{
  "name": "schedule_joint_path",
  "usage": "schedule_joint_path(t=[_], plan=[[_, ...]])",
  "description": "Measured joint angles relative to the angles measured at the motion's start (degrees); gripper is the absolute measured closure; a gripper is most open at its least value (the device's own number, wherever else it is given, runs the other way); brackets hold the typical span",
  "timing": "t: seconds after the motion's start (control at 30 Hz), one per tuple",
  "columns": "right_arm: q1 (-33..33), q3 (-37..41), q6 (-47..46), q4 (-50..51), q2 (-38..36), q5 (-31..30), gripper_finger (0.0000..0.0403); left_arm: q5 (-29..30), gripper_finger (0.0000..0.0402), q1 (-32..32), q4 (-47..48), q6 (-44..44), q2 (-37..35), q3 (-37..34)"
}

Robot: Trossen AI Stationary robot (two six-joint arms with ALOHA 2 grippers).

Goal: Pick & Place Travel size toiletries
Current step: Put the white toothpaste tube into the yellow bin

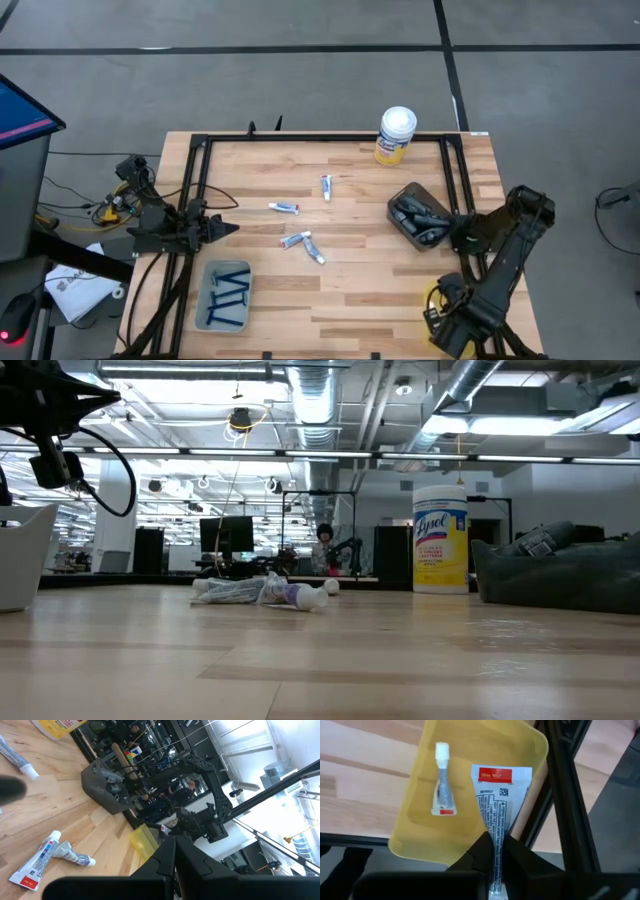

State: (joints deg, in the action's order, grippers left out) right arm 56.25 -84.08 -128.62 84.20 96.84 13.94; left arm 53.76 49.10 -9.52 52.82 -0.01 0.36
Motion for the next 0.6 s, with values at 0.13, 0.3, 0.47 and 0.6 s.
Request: schedule_joint_path(t=[0.13, 0.3, 0.47, 0.6], plan=[[-0.5, 0.0, 0.0, -0.5, 0.0, 0.5, 0.0375, 0.0, 0.0401, 0.0, 0.0, 0.0, 0.0, 0.0], [-0.6, 0.0, 0.0, -0.7, 0.0, 2.5, 0.0375, 0.0, 0.0401, 0.0, 0.0, 0.0, 0.0, 0.0], [-1.5, 2.1, -0.3, -3.9, 2.2, 3.5, 0.0375, 0.0, 0.0401, 0.0, 0.0, 0.0, 0.0, 0.0], [-2.1, 2.3, 0.4, -4.7, 5.4, 4.5, 0.0373, 0.0, 0.0401, 0.0, 0.0, 0.0, 0.0, 0.0]])
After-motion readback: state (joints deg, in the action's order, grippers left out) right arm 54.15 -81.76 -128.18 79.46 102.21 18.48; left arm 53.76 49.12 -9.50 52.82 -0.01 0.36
